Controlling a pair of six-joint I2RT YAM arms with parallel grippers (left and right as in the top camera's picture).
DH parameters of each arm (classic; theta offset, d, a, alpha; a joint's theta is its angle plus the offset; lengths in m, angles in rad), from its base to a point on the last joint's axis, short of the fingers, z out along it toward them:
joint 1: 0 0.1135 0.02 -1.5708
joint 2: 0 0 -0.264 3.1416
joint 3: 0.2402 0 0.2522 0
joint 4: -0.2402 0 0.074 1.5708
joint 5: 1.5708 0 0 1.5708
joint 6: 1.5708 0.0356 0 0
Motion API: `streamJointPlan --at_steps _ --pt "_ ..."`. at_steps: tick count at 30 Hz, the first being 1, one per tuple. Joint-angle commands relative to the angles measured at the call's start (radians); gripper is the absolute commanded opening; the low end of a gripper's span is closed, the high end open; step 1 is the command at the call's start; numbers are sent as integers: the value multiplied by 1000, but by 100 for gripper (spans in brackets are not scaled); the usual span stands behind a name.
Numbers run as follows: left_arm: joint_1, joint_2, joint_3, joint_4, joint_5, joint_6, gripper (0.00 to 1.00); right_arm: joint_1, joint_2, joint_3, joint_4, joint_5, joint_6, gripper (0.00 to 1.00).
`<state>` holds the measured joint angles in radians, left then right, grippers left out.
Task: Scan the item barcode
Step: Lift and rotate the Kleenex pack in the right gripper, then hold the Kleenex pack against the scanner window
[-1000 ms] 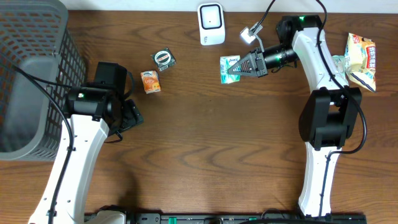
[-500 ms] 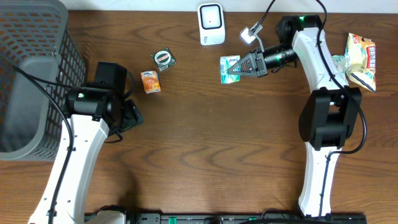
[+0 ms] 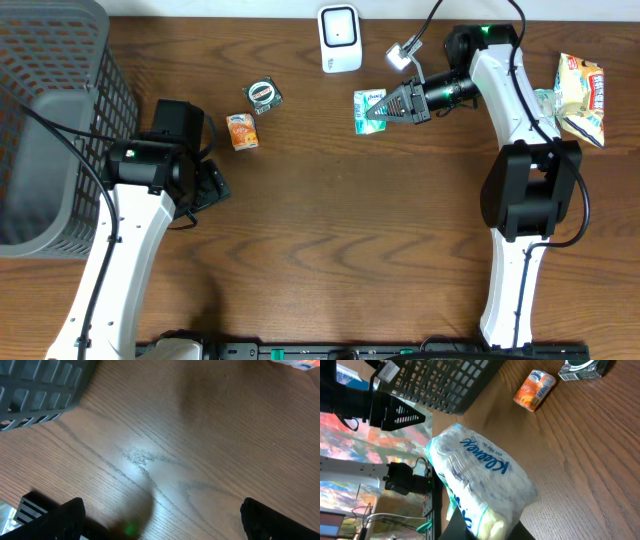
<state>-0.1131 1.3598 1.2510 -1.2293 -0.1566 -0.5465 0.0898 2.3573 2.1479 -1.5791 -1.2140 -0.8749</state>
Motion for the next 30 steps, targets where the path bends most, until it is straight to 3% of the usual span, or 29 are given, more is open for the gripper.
streamJointPlan --at_steps 1,13,19,24,30 --pt "3 1 -4 -3 -10 -5 98 3 -18 16 2 -18 -1 1" --pt "3 1 -4 -3 -10 -5 98 3 -18 16 48 -14 59 1" --pt "3 1 -4 -3 -10 -5 98 32 -18 16 202 113 369 1" --pt "3 1 -4 -3 -10 -5 97 98 -18 16 357 502 751 1" --pt "3 1 -4 -3 -10 -5 98 179 -18 32 487 853 906 1"
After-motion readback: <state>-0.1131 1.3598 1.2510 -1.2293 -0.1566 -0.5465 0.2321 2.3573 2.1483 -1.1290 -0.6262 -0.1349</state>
